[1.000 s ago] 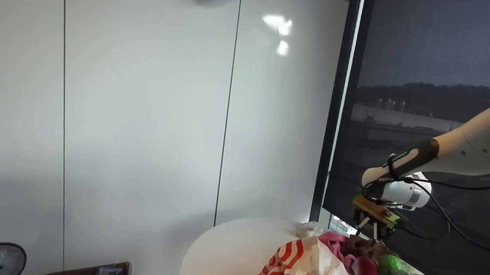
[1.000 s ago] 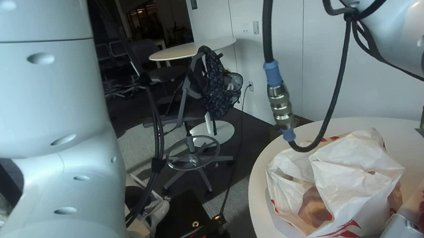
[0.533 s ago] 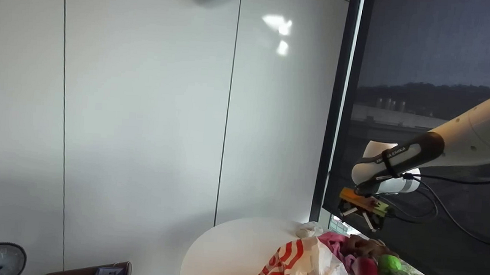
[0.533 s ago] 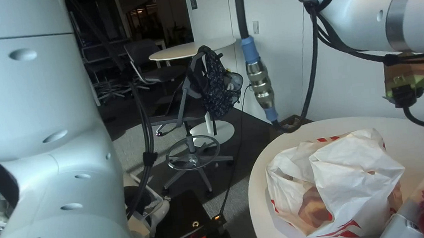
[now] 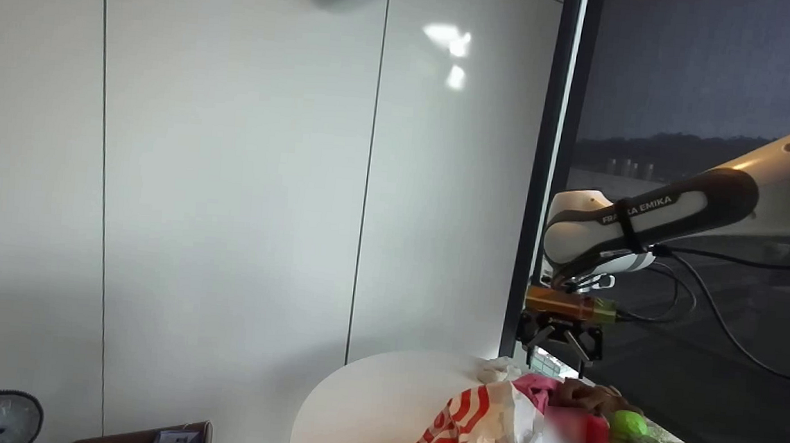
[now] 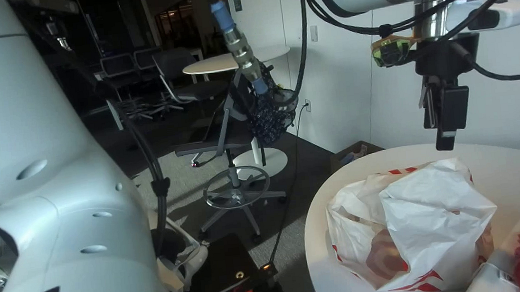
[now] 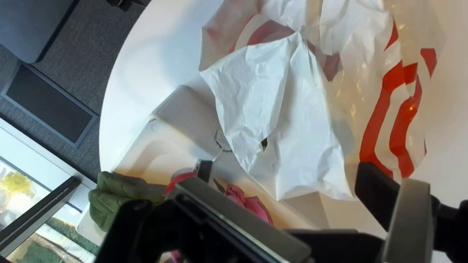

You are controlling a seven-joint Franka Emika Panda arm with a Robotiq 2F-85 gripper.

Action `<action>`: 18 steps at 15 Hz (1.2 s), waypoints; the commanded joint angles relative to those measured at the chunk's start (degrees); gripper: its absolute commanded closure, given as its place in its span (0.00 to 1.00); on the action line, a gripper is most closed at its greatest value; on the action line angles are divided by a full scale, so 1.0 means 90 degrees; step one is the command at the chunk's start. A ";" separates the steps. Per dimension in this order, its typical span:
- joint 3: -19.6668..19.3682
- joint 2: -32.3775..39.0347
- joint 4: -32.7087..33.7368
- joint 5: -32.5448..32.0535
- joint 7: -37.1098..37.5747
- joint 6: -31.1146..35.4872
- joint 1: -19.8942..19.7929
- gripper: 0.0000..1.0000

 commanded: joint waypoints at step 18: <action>0.0457 0.1378 -0.1862 0.1527 -0.2154 0.0992 0.0207 0.00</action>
